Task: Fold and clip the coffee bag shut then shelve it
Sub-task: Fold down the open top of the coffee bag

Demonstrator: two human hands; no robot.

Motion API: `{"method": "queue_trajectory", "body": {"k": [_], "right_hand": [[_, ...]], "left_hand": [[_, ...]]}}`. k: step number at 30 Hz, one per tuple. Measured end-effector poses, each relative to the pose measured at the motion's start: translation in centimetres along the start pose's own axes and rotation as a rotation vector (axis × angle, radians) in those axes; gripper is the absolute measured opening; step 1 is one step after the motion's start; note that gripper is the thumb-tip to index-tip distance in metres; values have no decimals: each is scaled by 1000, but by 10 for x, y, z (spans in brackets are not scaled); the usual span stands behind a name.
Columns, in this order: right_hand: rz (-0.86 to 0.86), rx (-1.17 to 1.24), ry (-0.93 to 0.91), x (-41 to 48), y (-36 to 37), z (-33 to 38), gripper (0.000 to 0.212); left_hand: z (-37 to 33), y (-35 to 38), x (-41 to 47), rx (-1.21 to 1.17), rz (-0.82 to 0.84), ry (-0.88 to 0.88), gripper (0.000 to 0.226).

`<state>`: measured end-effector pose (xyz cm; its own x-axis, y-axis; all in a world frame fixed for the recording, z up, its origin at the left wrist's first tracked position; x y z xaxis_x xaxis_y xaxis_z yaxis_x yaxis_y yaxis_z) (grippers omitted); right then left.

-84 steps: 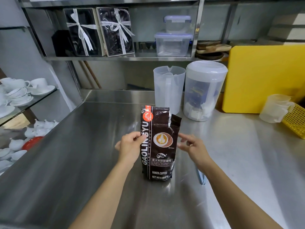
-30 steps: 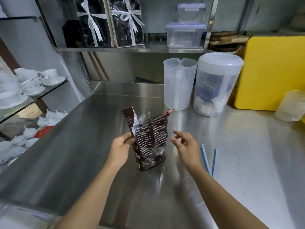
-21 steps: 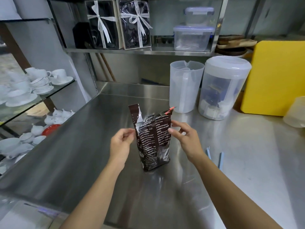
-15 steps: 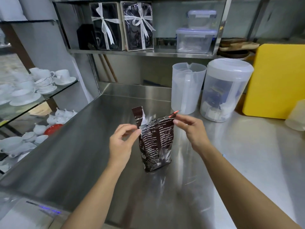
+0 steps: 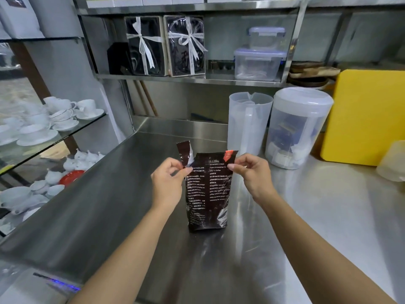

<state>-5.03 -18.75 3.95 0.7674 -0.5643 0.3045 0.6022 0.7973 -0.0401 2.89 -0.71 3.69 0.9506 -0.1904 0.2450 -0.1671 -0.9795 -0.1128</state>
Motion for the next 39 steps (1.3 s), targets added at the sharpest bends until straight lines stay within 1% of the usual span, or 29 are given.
{"method": "queue_trajectory", "body": {"k": [3,7,10,13,14,15,17,19,21,23,26,27,29,30,32,33,35,37,39], "right_hand": [[-73,47,-55,2,-2,6,30],[-62,17,-4,-7,1,-2,27],[-113,-4,-58,-6,0,6,26],[-34,-144,-78,-5,5,6,22],[-31,-148,-80,-7,5,3,18],[-64,-129,-79,-10,6,1,16],[-141,-92,-95,-12,6,0,24],[-124,-122,-76,-15,7,-7,32],[-102,-143,-49,-15,9,-9,30],[-90,-139,-24,-13,12,-6,24],[-94,-144,-29,-16,24,2,12],[-111,-155,-37,-18,27,3,13],[-148,-174,-50,-22,31,6,19],[-153,-173,-57,-24,32,7,20],[-139,-191,-65,-24,34,9,17],[-133,-218,-67,-23,36,9,18],[-125,-283,-69,-22,40,9,24],[-104,-336,-73,-23,45,11,26],[-81,-410,-131,-27,51,13,17]], "left_hand": [[-13,4,5,-58,12,22,25],[-4,7,5,5,36,-25,24],[-7,6,10,20,39,34,27],[1,4,16,117,48,17,31],[4,3,15,120,43,12,32],[5,4,14,97,35,13,31],[-1,7,11,77,31,56,31],[2,6,12,175,45,57,31],[5,1,16,215,52,25,30],[8,-1,18,241,1,13,27],[7,3,12,464,-219,76,15],[7,4,8,515,-276,83,20],[10,6,-7,497,-334,113,29],[13,8,-17,508,-320,179,28],[21,19,-40,691,-213,355,25],[25,26,-48,786,-146,417,28],[27,39,-53,866,-77,455,37],[19,45,-46,829,-82,435,42],[13,45,-39,763,-69,425,36]]}}
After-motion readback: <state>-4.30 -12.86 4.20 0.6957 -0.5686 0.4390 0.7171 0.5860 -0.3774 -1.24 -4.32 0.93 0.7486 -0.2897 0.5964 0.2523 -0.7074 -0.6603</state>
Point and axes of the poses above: each hand's wrist, its own x-axis towards the middle knuckle, its own y-axis out of the palm, z = x × y, the point moved 1 cm from there along x, towards the middle knuckle, and after that the axes turned 3 degrees about -y, right-handed, at the moved point
